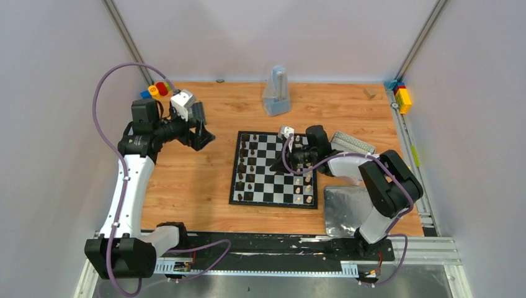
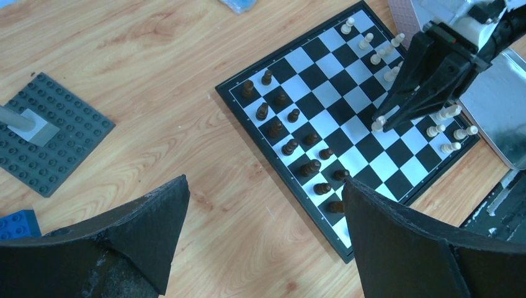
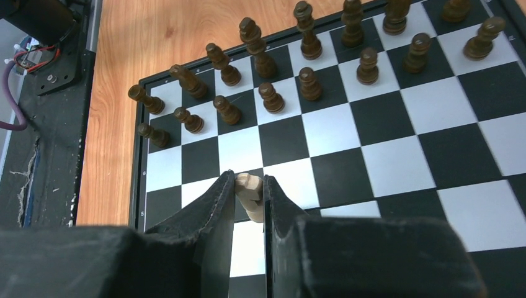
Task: Set up the chess pieces on the board
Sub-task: Place the chess piece on the chessboard.
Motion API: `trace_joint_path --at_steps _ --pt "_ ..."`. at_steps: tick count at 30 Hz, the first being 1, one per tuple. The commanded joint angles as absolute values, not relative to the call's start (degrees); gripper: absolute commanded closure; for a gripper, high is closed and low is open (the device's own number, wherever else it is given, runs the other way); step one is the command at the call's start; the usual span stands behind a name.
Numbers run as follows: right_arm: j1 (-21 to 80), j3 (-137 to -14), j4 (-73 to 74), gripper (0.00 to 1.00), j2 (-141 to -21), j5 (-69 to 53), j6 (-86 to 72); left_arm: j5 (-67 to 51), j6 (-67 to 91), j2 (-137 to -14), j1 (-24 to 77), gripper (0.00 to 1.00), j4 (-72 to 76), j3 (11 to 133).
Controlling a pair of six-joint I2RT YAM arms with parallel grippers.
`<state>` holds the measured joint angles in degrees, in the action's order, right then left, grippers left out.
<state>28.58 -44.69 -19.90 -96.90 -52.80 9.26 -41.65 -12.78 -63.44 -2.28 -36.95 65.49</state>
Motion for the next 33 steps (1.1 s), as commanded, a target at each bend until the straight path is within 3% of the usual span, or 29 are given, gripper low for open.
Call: trace_joint_path --at_steps 1,17,33 --pt "29.70 -41.90 -29.85 0.95 -97.95 -53.61 7.30 -41.77 -11.73 -61.44 -2.68 0.00 -34.18 64.76" --pt "30.10 -43.32 -19.71 0.58 -93.62 -49.09 13.95 -41.76 -12.47 -61.57 -2.59 0.00 -33.83 63.88" --pt "34.59 -48.38 -9.70 0.57 -95.42 -41.99 19.60 -41.70 -13.29 -60.46 -2.61 0.00 -34.14 63.30"
